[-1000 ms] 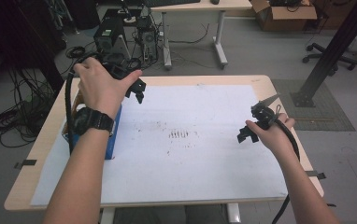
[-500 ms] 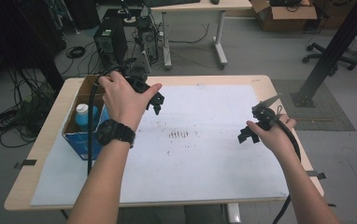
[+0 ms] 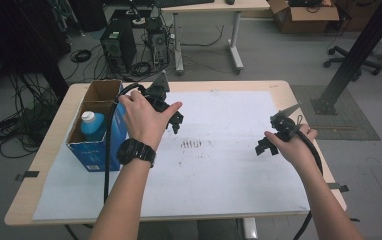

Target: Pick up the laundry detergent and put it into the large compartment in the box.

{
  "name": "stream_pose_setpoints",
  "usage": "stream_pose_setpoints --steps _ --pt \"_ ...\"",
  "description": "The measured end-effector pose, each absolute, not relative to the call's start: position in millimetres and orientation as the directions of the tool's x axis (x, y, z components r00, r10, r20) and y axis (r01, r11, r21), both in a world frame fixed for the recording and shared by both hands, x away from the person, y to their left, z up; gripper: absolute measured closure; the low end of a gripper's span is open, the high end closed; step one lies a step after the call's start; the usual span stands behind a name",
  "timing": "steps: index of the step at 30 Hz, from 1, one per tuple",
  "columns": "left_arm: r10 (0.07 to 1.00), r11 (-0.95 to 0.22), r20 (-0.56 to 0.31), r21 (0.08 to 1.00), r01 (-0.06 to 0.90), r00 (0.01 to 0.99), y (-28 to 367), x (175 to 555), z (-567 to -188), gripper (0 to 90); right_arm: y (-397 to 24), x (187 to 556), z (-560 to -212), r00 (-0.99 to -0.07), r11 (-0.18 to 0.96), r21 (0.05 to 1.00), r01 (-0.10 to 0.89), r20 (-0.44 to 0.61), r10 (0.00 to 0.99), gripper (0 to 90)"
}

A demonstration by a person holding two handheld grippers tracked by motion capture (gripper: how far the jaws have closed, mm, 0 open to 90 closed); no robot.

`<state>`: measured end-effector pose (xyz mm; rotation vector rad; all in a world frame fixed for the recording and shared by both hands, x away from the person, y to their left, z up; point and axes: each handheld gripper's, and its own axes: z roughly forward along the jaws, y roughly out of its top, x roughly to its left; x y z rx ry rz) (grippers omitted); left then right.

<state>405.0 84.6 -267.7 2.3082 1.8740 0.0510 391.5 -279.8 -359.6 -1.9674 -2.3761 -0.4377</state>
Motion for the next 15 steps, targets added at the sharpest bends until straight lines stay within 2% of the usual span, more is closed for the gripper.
stream_pose_setpoints --steps 15 --pt "0.972 -0.206 -0.088 0.133 0.969 0.219 82.6 406.2 -281.1 4.9 -278.7 391.8 -359.9 -0.207 0.168 0.199 0.966 0.196 0.959 4.2"
